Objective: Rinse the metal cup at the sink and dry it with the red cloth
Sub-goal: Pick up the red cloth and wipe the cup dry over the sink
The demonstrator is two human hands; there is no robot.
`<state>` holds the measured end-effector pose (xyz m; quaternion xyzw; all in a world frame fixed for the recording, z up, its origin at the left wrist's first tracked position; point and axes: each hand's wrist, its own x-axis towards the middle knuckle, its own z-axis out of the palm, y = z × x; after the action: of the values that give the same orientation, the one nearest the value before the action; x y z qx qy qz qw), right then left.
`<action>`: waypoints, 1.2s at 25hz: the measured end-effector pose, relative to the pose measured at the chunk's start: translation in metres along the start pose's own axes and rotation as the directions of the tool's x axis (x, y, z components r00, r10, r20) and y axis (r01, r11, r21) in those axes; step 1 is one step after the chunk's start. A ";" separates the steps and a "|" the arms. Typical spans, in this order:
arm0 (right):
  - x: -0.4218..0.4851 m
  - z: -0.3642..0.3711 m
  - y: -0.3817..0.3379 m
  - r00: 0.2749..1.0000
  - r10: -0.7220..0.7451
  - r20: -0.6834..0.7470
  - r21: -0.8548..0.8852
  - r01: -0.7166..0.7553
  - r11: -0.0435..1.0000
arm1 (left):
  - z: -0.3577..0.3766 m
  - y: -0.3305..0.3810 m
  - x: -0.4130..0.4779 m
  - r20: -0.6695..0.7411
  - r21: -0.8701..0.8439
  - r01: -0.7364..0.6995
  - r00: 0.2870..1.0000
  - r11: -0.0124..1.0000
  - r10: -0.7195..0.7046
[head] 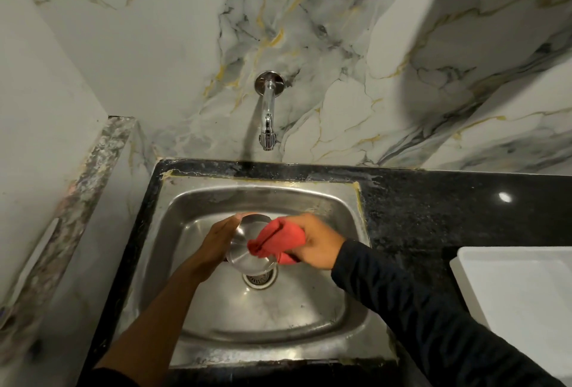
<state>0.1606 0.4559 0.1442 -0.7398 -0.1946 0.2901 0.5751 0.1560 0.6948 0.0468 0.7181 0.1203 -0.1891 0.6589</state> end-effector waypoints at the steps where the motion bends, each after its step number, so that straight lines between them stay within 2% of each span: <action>1: -0.005 -0.004 -0.005 0.995 -0.005 -0.099 0.184 0.023 0.983 | -0.003 -0.002 -0.001 -0.010 -0.013 0.019 1.000 1.000 -0.019; 3: 0.000 -0.019 -0.012 0.957 0.036 -0.286 0.376 0.078 0.923 | -0.006 -0.005 -0.002 -0.043 -0.072 0.088 0.995 0.993 -0.091; 5: 0.017 -0.028 -0.010 0.893 0.126 -0.431 0.378 0.051 0.925 | -0.006 -0.006 -0.002 -0.013 -0.097 0.139 0.990 0.986 -0.141; 6: 0.026 -0.026 -0.011 0.875 0.168 -0.454 0.336 -0.007 0.942 | -0.005 -0.004 0.000 -0.001 -0.112 0.152 0.988 0.982 -0.153; 8: 0.042 -0.012 -0.005 0.889 0.230 -0.396 0.272 -0.125 0.954 | -0.006 0.002 0.004 -0.052 -0.162 0.155 0.985 0.975 -0.166; 10: 0.046 0.003 0.007 0.892 0.287 -0.349 0.318 -0.176 0.932 | -0.008 0.007 0.008 -0.108 -0.182 0.142 0.981 0.973 -0.164; 13: 0.042 0.014 0.025 0.893 0.265 -0.364 0.396 -0.109 0.912 | -0.015 -0.001 0.011 -0.146 -0.318 0.139 0.970 0.938 -0.193; 16: 0.035 0.008 0.029 0.875 0.263 -0.407 0.388 -0.095 0.917 | -0.020 -0.007 0.010 -0.155 -0.573 0.117 0.957 0.811 -0.247; 18: 0.038 0.004 0.032 0.846 0.244 -0.475 0.362 -0.065 0.930 | -0.016 -0.004 0.012 -0.222 -0.651 0.078 0.932 0.755 -0.288; 22: 0.060 0.025 0.029 0.783 0.241 -0.574 0.377 -0.009 0.926 | 0.019 0.010 0.019 -0.331 -0.678 0.094 0.846 0.729 -0.417; 25: 0.060 0.061 0.040 0.764 0.169 -0.623 0.324 0.056 0.944 | 0.043 0.023 0.022 -0.430 -0.791 0.014 0.698 0.612 -0.572; 28: 0.052 0.080 0.055 0.791 0.254 -0.556 0.441 0.022 0.897 | 0.042 0.034 0.023 -0.519 -0.818 -0.119 0.572 0.562 -0.635; 30: 0.052 0.077 0.053 0.776 0.310 -0.549 0.546 0.052 0.836 | 0.041 0.038 0.025 -0.527 -0.825 -0.144 0.543 0.546 -0.654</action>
<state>0.1466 0.5311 0.0691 -0.6155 0.1462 0.1145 0.7659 0.1894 0.6481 0.0677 0.3141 0.5909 0.1207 0.7332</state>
